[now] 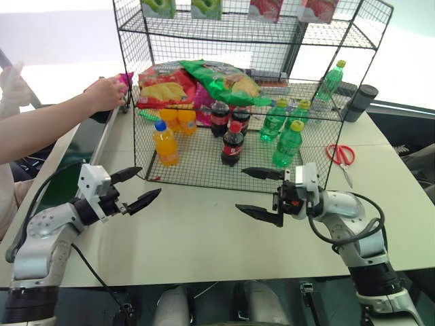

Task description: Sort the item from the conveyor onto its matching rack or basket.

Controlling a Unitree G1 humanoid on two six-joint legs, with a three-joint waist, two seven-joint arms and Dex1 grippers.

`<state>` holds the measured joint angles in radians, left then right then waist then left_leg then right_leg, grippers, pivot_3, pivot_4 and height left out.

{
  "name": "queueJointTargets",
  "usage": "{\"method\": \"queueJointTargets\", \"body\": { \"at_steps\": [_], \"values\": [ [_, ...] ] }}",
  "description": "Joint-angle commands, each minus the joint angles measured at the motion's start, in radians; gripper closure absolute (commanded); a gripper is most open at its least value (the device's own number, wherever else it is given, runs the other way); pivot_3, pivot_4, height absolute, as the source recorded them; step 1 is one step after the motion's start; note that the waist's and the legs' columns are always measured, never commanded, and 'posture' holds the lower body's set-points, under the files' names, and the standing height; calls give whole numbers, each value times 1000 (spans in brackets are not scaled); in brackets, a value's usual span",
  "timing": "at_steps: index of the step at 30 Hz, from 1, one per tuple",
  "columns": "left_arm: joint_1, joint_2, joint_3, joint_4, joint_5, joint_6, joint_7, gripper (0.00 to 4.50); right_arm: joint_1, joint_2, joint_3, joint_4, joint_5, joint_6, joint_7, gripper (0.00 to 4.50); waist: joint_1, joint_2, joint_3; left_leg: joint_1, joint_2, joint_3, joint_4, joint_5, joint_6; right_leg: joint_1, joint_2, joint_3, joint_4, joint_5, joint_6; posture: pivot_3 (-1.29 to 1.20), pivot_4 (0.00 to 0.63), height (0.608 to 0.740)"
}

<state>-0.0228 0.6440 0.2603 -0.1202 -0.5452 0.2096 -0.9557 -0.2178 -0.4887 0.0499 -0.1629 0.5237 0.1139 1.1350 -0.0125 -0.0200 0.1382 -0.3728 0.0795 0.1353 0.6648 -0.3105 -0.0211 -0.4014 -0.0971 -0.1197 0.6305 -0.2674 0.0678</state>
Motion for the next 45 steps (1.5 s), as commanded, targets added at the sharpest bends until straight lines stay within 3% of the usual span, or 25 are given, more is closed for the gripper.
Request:
{"method": "queueJointTargets", "body": {
  "at_steps": [1, 4, 14, 21, 27, 30, 32, 37, 41, 45],
  "values": [
    [2, 3, 31, -26, 9, -36, 12, 0, -6, -4, -16, -9, -1, -21, 1, 20, 0, 0, 0, 0, 0, 0, 0, 0, 0, 0, 0, 0, 0, 0, 0, 0, 150, 726],
    [11, -6, 26, -23, 61, -110, 29, 0, -7, -4, -18, -11, 2, -15, -1, 20, 0, 0, 0, 0, 0, 0, 0, 0, 0, 0, 0, 0, 0, 0, 0, 0, 150, 726],
    [134, -29, 124, -76, -39, 3, 112, 0, -10, -4, -14, 0, 0, -18, 10, 20, -3, 0, 0, 0, 2, 0, 0, 0, 0, 0, 0, 0, 0, 0, 0, 0, 150, 726],
    [265, -98, 323, -195, -238, 134, 255, 0, -22, 0, 0, 25, -10, -31, 32, 20, -1, 0, 0, 0, 3, 0, 0, 0, 0, 0, -1, 0, 0, 0, 0, 0, 150, 726],
    [393, -126, 509, -204, -510, 300, 346, 0, -46, 10, 22, 50, -12, -41, 63, 20, -4, 0, 0, 0, 3, -1, 0, 0, 0, 0, -1, 0, 0, 0, 0, 0, 150, 726],
    [423, -130, 556, -192, -494, 268, 340, 0, -53, 18, 28, 58, -15, -50, 68, 20, -3, 0, 0, 0, 3, 0, 0, 0, 1, 0, -1, 0, 0, 0, 0, 0, 150, 726],
    [442, -110, 547, -200, -320, 115, 288, 0, -61, 22, 32, 64, -14, -48, 72, 20, 1, 0, 0, 0, 2, -1, 0, 0, 0, -1, -1, 0, 0, 0, -1, 0, 150, 726],
    [401, -13, 610, -102, -93, -120, 263, 0, -75, 22, 37, 87, -20, -51, 91, 20, 1, -2, -1, 0, 1, -1, 0, -1, 0, -5, 0, -1, -1, -2, -4, 0, 150, 726],
    [496, 77, 571, 52, 299, -594, 174, 0, -93, 30, 43, 105, -26, -54, 103, 20, -8, -2, -2, -1, 2, 2, 0, -1, 1, -4, -1, 0, -1, -2, -4, 0, 150, 726],
    [532, 131, 576, 237, 549, -876, 275, 0, -100, 37, 45, 109, -27, -52, 108, 20, -6, -1, -1, -1, 3, 5, -2, -1, 2, -6, -1, 0, -1, -2, -4, 0, 150, 726]
  ]
}}
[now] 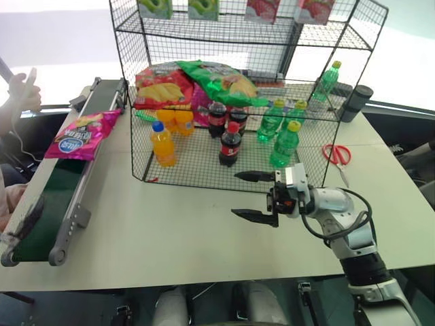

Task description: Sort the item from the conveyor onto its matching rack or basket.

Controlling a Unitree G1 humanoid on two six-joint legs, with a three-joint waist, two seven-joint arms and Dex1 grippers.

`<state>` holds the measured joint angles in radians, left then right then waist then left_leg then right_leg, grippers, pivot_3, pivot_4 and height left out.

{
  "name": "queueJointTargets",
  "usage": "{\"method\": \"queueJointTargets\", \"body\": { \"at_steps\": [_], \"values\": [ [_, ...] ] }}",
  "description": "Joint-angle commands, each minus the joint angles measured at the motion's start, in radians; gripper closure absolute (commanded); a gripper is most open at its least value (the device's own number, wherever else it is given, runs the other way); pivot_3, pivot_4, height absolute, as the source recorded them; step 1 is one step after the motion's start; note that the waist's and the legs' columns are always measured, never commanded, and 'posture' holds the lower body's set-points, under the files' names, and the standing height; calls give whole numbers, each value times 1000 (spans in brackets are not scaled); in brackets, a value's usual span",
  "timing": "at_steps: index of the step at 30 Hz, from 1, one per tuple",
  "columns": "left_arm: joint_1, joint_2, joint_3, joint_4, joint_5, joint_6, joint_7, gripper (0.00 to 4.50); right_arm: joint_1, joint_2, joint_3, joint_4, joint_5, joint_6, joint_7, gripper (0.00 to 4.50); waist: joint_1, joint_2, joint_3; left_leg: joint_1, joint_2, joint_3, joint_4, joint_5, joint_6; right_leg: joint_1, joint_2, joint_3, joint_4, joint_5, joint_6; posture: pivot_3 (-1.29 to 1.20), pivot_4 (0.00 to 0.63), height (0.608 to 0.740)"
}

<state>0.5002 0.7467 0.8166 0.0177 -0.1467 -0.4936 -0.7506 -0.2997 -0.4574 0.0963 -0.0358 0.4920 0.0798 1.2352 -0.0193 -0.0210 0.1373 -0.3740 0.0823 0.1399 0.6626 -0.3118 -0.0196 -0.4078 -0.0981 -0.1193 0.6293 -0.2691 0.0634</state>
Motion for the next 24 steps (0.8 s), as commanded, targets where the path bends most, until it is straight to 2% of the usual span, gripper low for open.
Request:
{"method": "queueJointTargets", "body": {
  "at_steps": [1, 4, 6, 12, 24],
  "values": [
    [10, 40, 27, 142, 189, -211, 102, 0, -17, 6, -1, -20, 5, -15, 9, 20, 2, 0, 0, 0, 1, 0, 0, 0, 0, -2, 0, 0, 0, 0, 0, 0, 150, 726],
    [8, 83, 40, 270, 274, -302, 189, 0, -9, 4, 0, -31, 4, -13, 10, 20, 6, 0, 0, 1, 1, -1, 0, -1, 0, -2, -1, -1, 0, 0, -1, 0, 150, 726],
    [-10, 112, 34, 350, 275, -331, 231, 0, -4, 3, 1, -42, 7, -7, 8, 20, 5, 0, 0, 0, 1, -1, 0, -1, 1, -2, -4, -2, 0, 0, -1, 0, 150, 726],
    [-78, 186, -55, 470, 388, -391, 365, 0, 44, -21, 26, -121, 47, 55, 48, 20, 5, 0, 0, 0, 1, -1, 0, -1, 1, -2, -4, -3, 1, 2, 2, 0, 150, 726],
    [-138, 240, -213, 597, 388, -439, 441, 0, 35, -25, 8, -112, 24, 38, 5, 20, 2, -1, 0, 1, 1, 1, 0, -1, 1, -2, -4, -3, 1, 2, 2, 0, 150, 726]
  ]
}}
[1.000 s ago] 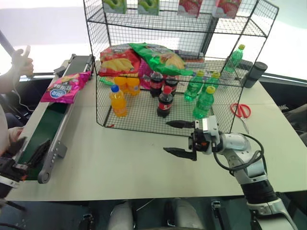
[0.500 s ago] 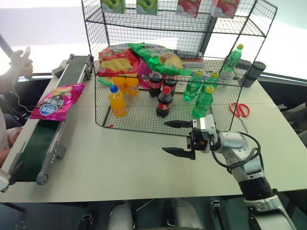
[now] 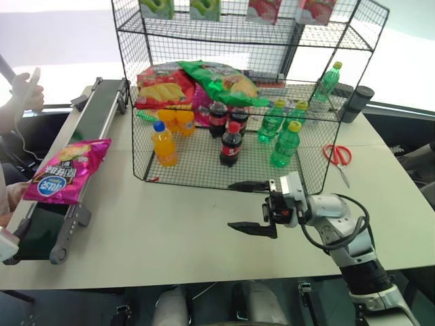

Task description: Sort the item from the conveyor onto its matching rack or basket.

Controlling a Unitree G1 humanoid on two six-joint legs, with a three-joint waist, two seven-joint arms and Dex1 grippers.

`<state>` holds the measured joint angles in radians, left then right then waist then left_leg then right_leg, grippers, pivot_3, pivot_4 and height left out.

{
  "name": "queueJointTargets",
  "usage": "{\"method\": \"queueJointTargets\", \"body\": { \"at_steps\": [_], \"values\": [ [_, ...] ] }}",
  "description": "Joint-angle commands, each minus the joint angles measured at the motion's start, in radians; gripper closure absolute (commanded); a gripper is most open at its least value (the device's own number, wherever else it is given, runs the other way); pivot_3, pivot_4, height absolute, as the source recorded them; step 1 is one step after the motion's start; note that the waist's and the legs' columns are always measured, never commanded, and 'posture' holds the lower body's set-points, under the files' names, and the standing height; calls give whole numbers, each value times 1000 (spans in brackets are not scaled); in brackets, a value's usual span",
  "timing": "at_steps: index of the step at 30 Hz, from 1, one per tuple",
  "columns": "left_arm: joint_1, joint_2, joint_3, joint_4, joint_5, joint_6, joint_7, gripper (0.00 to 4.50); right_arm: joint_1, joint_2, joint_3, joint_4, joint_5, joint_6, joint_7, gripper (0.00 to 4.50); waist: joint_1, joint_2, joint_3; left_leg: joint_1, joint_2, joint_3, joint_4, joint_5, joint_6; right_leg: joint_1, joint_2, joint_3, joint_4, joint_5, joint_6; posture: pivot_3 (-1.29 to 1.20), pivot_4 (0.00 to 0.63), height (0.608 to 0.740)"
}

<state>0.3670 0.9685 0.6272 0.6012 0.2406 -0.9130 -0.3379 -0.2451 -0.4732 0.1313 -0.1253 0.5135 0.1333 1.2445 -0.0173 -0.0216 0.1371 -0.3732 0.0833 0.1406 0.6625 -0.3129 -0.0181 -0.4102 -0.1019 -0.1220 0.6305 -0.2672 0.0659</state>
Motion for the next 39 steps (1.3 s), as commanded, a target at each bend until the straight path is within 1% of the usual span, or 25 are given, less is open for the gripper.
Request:
{"method": "queueJointTargets", "body": {
  "at_steps": [1, 10, 11, 13, 14, 17, 18, 19, 21, 22, 27, 28, 31, 33, 34, 35, 36, 38, 39],
  "values": [
    [-6, 19, -37, 20, 2, -23, 33, 0, -21, -10, -27, -22, 2, -17, -6, 20, 0, 0, 0, 0, 0, 0, 0, 0, 0, 0, 0, 0, 0, 0, 0, 0, 150, 726],
    [-23, -1, -119, -5, -13, -15, 54, 0, -47, -11, -24, 0, -10, -32, -14, 20, 0, 0, 0, 0, 0, 0, 0, 0, 0, 0, 0, 0, 0, 0, 0, 0, 150, 726],
    [-25, -4, -129, -11, -36, -10, 36, 0, -48, -12, -25, 1, -10, -32, -14, 20, 0, 0, 0, 0, 0, 0, 0, 0, 0, 0, 0, 0, 0, 0, 0, 0, 150, 726],
    [-35, -8, -139, -25, -63, 4, 27, 521, -47, -14, -24, 3, -16, -36, -11, 0, 1, 0, 0, 0, 0, 0, 0, 0, 0, 0, 0, 0, 0, 0, 0, 0, 150, 726],
    [-41, -9, -145, -33, -75, 12, 22, 882, -45, -15, -23, 5, -20, -40, -10, 0, 1, 0, 0, 0, 0, 0, 0, 0, 0, 0, 0, 0, 0, 0, 0, 0, 150, 726],
    [-54, -7, -155, -59, -99, 26, 9, 2274, -44, -15, -22, 7, -25, -45, -11, 0, 3, 0, 0, 0, 0, 0, 0, 0, 0, 0, 0, 0, 0, 0, 0, 0, 150, 726],
    [-57, -6, -157, -67, -107, 31, 3, 2854, -43, -15, -21, 8, -28, -47, -12, 0, 3, 0, 0, 0, 0, 0, 0, 0, 0, 0, 0, 0, 0, 0, 0, 0, 150, 726],
    [-58, -5, -159, -73, -114, 36, -2, 3269, -43, -15, -21, 8, -29, -49, -12, 0, 3, 0, 0, 0, 0, 0, 0, 0, 0, 1, 0, 0, 0, 0, 0, 0, 150, 726],
    [-68, -4, -159, -89, -143, 45, -16, 4348, -38, -15, -18, 10, -35, -55, -13, 0, 2, 0, 0, 0, 0, 0, 0, 0, 0, 1, 0, 0, 0, 0, 0, 0, 150, 726],
    [-76, -5, -157, -96, -159, 50, -20, 4433, -36, -15, -18, 11, -38, -58, -13, 0, 1, 0, 0, 0, 0, 0, 0, 0, 0, 1, 0, 0, 1, 0, 0, 0, 150, 726],
    [-132, 0, -150, -137, -282, 111, -95, 4433, -37, -14, -15, 19, -45, -66, -14, 0, 2, 0, 0, 0, 0, 0, 0, 0, 0, 2, 1, 0, 1, 0, 0, 0, 150, 726],
    [-151, 2, -140, -151, -325, 136, -114, 4433, -38, -14, -15, 21, -45, -67, -15, 0, 2, 0, 0, 0, 0, 0, 0, 0, 0, 3, 1, 0, 1, 0, 0, 0, 150, 726],
    [-213, -18, -107, -296, -587, 322, -212, 4433, -38, -14, -16, 27, -49, -73, -15, 0, 4, -1, -1, 0, 0, 0, 0, 0, 0, 3, 1, 0, 1, 0, 0, 0, 150, 726],
    [-230, -33, -91, -395, -738, 454, -274, 4433, -39, -13, -18, 32, -52, -75, -14, 0, 4, -1, -1, -1, 0, 0, 1, 0, -1, 4, 1, 0, 1, 0, 0, 0, 150, 726],
    [-222, -33, -90, -456, -822, 546, -323, 4433, -39, -13, -19, 34, -55, -77, -13, 0, 3, -1, -1, -1, 0, 0, 1, 0, -1, 4, 1, 0, 1, 0, 0, 0, 150, 726],
    [-191, -28, -83, -569, -988, 691, -393, 4433, -42, -12, -26, 37, -50, -72, -16, 0, 0, -1, 0, 0, 0, 0, 1, 1, -1, 5, 1, 0, 1, 0, 1, 0, 150, 726],
    [-161, -19, -73, -655, -1113, 821, -437, 4433, -45, -13, -31, 39, -45, -67, -17, 0, -4, -1, 0, 0, 0, 0, 1, 1, -1, 5, 1, 0, 1, 0, 1, 0, 150, 726],
    [-91, -3, -32, -801, -1375, 1082, -497, 4433, -47, -19, -38, 41, -40, -64, -13, 0, -8, 0, 0, 0, 0, 1, 1, 4, -7, 5, 1, 0, 1, 0, 1, 0, 150, 726],
    [-60, 7, -2, -834, -1479, 1196, -501, 4433, -45, -25, -42, 40, -36, -61, -8, 0, -9, 0, 0, 0, 0, 1, 1, 5, -8, 4, 1, 1, 1, 0, 1, 0, 150, 726]
  ]
}}
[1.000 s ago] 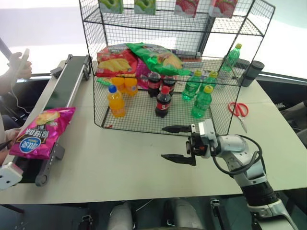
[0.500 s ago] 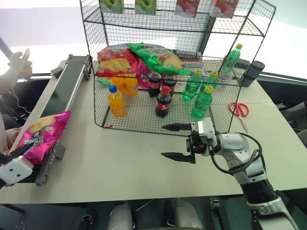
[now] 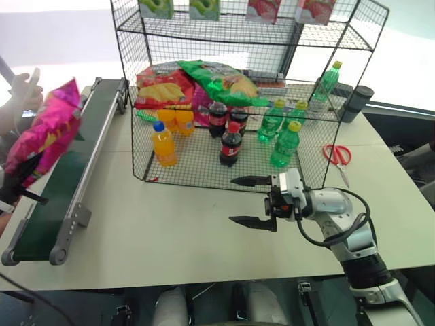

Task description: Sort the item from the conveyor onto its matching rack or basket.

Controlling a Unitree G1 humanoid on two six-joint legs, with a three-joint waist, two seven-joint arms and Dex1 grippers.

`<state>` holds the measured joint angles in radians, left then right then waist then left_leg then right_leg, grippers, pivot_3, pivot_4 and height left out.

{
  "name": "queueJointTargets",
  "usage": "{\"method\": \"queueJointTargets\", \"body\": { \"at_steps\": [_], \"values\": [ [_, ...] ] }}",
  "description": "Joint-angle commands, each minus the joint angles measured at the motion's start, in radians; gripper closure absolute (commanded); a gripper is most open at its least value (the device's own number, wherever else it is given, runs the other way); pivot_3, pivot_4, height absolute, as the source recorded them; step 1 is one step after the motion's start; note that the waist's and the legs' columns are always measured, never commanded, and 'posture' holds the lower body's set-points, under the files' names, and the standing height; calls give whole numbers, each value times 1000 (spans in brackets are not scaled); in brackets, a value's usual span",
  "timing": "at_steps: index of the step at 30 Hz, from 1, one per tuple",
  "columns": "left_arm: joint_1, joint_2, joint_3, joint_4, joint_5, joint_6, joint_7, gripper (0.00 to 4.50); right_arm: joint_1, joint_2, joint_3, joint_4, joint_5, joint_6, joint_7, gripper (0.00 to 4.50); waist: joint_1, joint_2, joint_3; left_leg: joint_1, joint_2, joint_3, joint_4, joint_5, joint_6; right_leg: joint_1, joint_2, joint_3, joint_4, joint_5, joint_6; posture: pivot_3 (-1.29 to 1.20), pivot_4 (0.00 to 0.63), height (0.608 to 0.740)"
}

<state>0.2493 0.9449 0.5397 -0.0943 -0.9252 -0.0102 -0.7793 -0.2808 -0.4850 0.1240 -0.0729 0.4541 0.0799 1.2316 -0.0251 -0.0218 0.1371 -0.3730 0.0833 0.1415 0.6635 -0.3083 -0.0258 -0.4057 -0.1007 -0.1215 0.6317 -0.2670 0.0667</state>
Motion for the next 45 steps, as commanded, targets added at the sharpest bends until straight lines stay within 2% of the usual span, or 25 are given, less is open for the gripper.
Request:
{"method": "queueJointTargets", "body": {
  "at_steps": [1, 4, 6, 8, 12, 18, 20, 23, 30, 34, 38, 41, 44, 45],
  "values": [
    [82, 38, 118, -161, -402, 386, -84, 4433, -7, -19, -40, -15, 29, -1, 9, 0, 0, 1, 1, 0, 0, 0, 0, 0, 0, 0, 1, 0, 0, 0, 0, 0, 150, 726],
    [90, 59, 190, -189, -590, 577, -77, 4433, 5, -34, -51, -20, 39, 17, 18, 0, 6, 1, 1, 0, 0, -2, 0, 0, 0, 0, 3, 0, 0, 0, 0, 0, 150, 726],
    [95, 87, 211, -181, -773, 733, -61, 4433, 19, -45, -56, -37, 55, 43, 21, 0, 9, 1, 1, 0, 0, -4, 0, -1, 2, 0, 4, 0, 0, 0, -1, 0, 150, 726],
    [106, 103, 174, -188, -896, 858, -67, 4433, 38, -64, -66, -84, 127, 145, 12, 0, 12, 2, 1, 1, 0, -5, 0, -1, 2, 1, 3, 0, 0, 0, -1, 0, 150, 726],
    [70, 91, 59, -211, -975, 994, -87, 4433, 48, -112, -78, -144, 228, 316, 5, 0, 12, 3, 2, 0, -1, -4, 0, -1, 2, 1, 3, 1, 0, 0, -1, 0, 150, 726],
    [-153, 26, -174, -184, -872, 1082, -128, 4433, 8, -205, -122, -230, 497, 672, 6, 0, 14, 2, 1, 0, -3, -5, 0, -1, 2, 1, 4, 0, 0, 0, -3, 0, 150, 726],
    [-219, -5, -229, -158, -846, 1108, -144, 4433, 22, -241, -120, -270, 547, 735, 27, 0, 15, 1, 1, 0, -3, -5, 0, -1, 2, 2, 4, 0, -1, 0, -3, 0, 150, 726],
    [-281, -33, -284, -144, -743, 1125, -206, 4433, 7, -223, -164, -269, 671, 840, -64, 0, 11, -1, -1, 0, -3, -5, 0, -1, 2, 1, 4, 0, -1, 0, -3, 0, 150, 726],
    [-405, -129, -384, -129, -480, 1049, -306, 4433, -3, -224, -134, -331, 713, 943, -167, 0, 15, -1, -1, -1, -4, -7, 0, -1, 2, 1, 4, 1, -1, 1, -3, 0, 150, 726],
    [-436, -181, -392, -127, -435, 1041, -316, 4433, 10, -212, -86, -356, 686, 958, -201, 0, 15, -1, -1, -1, -4, -7, 0, -1, 3, 1, 4, 1, -2, 1, -3, 0, 150, 726],
    [-442, -221, -392, -134, -392, 1019, -316, 4433, -13, -156, -86, -341, 696, 966, -279, 0, 14, -1, -1, -1, -4, -7, 0, -1, 3, 1, 4, 1, -2, 1, -3, 0, 150, 726],
    [-443, -248, -384, -138, -373, 1008, -309, 4433, -19, -143, -94, -332, 707, 973, -286, 0, 15, -1, -1, -1, -4, -7, 0, -1, 3, 1, 4, 1, -2, 1, -3, 0, 150, 726],
    [-441, -272, -376, -147, -358, 990, -297, 4500, -16, -161, -79, -327, 680, 970, -263, 839, 16, -1, -1, -1, -4, -7, 0, -2, 3, 1, 4, 1, -2, 1, -3, 0, 150, 726],
    [-441, -280, -372, -150, -353, 980, -294, 4500, -16, -161, -76, -324, 671, 967, -263, 1308, 16, -1, -1, -1, -4, -7, 0, -2, 4, 1, 4, 1, -2, 1, -3, 0, 150, 726]
  ]
}}
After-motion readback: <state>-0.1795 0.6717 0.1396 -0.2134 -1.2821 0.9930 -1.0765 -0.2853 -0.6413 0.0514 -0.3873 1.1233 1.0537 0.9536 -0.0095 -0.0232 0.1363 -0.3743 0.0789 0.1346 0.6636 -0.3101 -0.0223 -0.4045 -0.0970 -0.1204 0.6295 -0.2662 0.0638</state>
